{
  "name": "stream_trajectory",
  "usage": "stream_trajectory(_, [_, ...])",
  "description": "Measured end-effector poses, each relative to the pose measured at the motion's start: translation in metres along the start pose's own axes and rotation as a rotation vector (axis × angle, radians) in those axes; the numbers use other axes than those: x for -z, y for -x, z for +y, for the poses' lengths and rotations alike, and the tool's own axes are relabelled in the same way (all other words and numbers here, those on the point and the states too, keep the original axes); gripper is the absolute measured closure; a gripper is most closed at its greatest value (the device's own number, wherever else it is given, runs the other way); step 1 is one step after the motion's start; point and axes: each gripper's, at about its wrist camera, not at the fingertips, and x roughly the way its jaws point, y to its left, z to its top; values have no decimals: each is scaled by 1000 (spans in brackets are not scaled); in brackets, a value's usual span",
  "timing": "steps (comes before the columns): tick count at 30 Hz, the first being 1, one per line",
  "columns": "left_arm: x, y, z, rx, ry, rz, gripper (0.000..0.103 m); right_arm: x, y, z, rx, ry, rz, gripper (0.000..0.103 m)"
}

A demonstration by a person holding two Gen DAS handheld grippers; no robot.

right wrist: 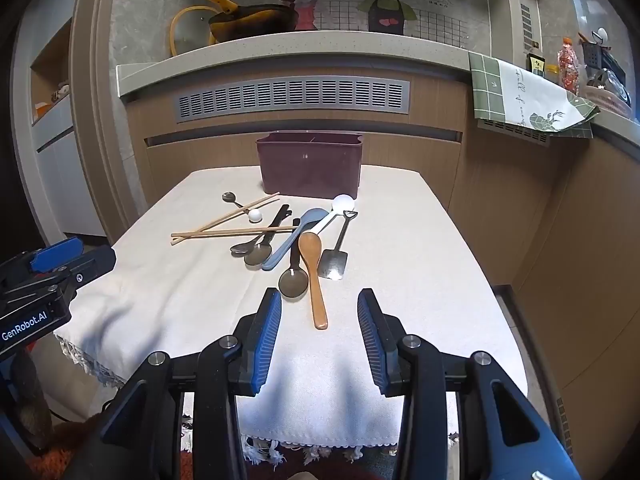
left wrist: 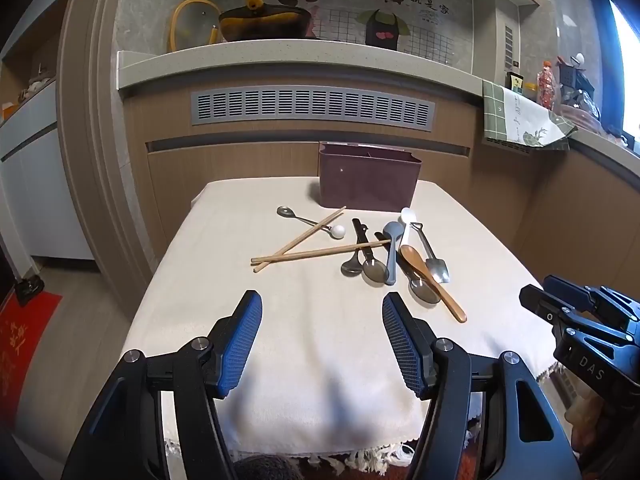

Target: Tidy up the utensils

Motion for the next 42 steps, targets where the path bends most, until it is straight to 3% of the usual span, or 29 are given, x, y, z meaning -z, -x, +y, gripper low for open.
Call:
stream_trajectory(37, [0, 1, -4, 5, -1, 19, 40, 0, -3, -2, 10, 4, -15, 66])
stream_trajectory(42, [-1, -2, -4, 15, -1, 25, 40, 0, -7, -3, -15, -29, 23, 66])
